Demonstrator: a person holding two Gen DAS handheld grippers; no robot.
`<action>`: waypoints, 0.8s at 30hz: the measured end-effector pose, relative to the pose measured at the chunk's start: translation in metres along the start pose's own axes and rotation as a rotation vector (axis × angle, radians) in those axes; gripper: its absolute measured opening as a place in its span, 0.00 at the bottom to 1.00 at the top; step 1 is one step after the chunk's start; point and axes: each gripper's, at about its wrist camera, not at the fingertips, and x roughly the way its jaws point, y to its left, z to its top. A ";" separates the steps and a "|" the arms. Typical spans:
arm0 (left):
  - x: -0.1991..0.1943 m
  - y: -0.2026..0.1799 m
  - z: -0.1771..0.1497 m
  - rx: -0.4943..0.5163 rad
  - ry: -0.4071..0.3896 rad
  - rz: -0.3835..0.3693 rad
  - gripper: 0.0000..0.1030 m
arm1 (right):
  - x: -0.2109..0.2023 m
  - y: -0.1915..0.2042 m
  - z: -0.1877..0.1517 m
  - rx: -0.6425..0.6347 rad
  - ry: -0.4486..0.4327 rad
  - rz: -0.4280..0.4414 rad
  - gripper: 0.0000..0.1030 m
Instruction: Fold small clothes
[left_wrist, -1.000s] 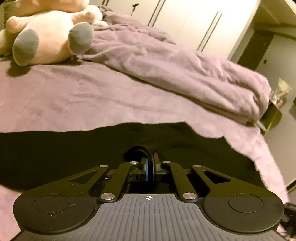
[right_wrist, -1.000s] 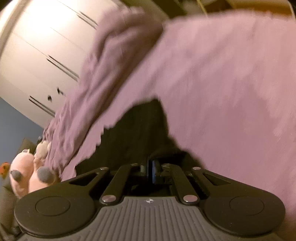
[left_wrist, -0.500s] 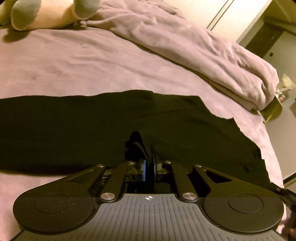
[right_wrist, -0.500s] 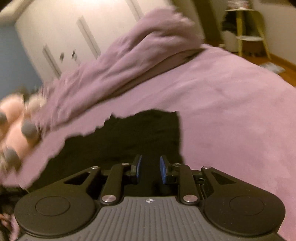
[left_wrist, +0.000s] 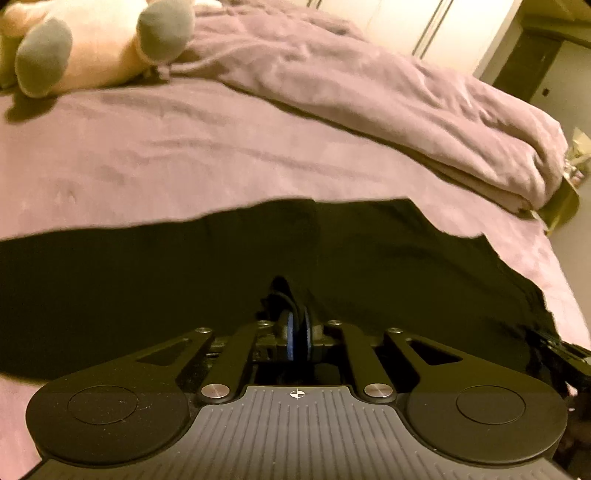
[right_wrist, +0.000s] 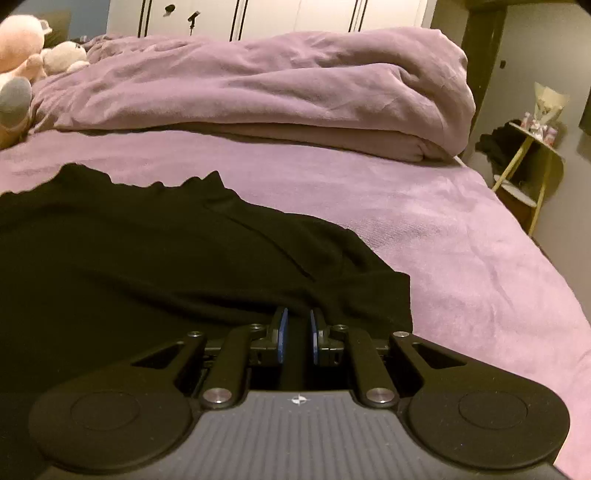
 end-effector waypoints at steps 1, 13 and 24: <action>-0.001 0.001 -0.002 -0.010 0.025 -0.022 0.18 | -0.005 -0.002 0.001 0.023 0.012 0.017 0.12; -0.010 -0.009 -0.017 0.007 0.066 0.011 0.19 | -0.071 0.005 -0.050 0.177 0.029 0.255 0.18; -0.012 -0.009 -0.023 0.021 0.070 0.041 0.08 | -0.073 0.016 -0.049 0.099 0.048 0.216 0.18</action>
